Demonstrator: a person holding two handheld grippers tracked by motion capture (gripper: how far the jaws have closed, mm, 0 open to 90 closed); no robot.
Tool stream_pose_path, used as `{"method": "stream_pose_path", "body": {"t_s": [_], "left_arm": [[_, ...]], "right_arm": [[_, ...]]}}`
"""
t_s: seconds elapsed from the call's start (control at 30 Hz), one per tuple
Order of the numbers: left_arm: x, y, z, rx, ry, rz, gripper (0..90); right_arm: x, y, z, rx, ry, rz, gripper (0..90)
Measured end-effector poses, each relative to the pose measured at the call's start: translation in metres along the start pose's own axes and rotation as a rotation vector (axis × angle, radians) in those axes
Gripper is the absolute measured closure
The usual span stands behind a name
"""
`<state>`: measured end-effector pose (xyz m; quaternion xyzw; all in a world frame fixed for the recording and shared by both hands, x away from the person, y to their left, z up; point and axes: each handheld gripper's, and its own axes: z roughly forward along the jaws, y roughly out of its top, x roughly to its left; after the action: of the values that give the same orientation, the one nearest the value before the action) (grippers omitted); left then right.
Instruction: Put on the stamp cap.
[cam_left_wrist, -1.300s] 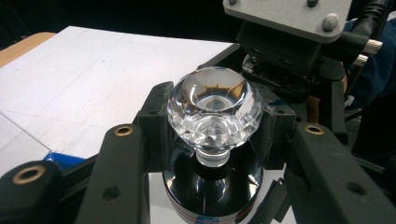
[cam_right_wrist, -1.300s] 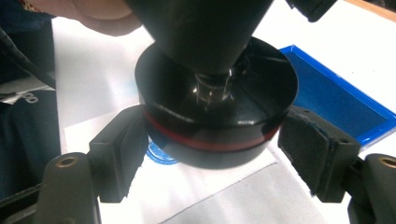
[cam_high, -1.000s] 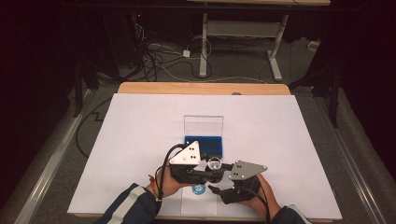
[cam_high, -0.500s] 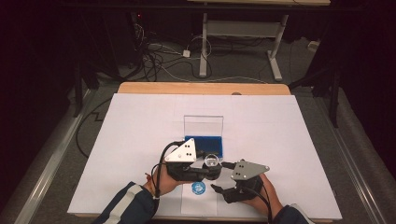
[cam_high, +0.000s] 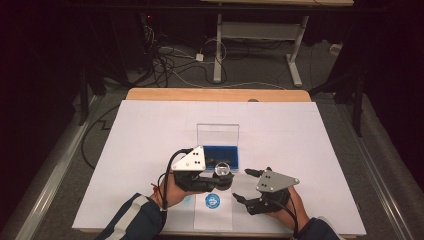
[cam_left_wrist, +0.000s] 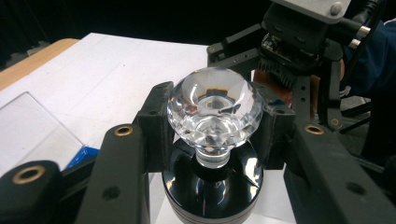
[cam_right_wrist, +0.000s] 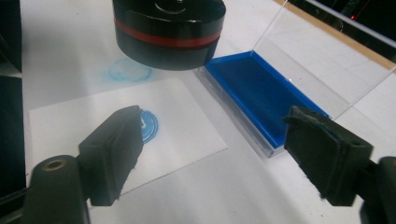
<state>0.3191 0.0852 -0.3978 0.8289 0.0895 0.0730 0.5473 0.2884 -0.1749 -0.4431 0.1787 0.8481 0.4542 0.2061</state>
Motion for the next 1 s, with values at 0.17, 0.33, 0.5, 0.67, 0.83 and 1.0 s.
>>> {"method": "stream_pose_path", "body": {"t_s": [0.17,0.33,0.5,0.67,0.83,1.0], "left_arm": [[0.002,0.0,-0.004,0.001,0.016,0.001,53.9],[0.003,0.0,-0.005,0.004,0.022,0.002,53.9],[0.005,0.0,-0.009,0.0,0.029,0.002,53.9],[0.007,0.0,-0.014,-0.006,0.046,-0.003,53.9],[0.008,0.0,-0.02,-0.007,0.064,0.0,53.9],[0.012,-0.001,-0.024,-0.018,0.078,-0.013,53.9]], "right_arm": [[-0.001,0.0,-0.006,-0.022,-0.024,-0.011,18.5],[-0.005,-0.002,-0.016,-0.039,-0.062,-0.011,18.6],[-0.008,-0.006,-0.025,-0.054,-0.106,-0.013,19.1],[-0.01,-0.01,-0.033,-0.054,-0.134,-0.012,19.1],[-0.011,-0.014,-0.04,-0.058,-0.15,-0.019,19.1],[-0.013,-0.019,-0.046,-0.047,-0.159,-0.008,19.1]]}}
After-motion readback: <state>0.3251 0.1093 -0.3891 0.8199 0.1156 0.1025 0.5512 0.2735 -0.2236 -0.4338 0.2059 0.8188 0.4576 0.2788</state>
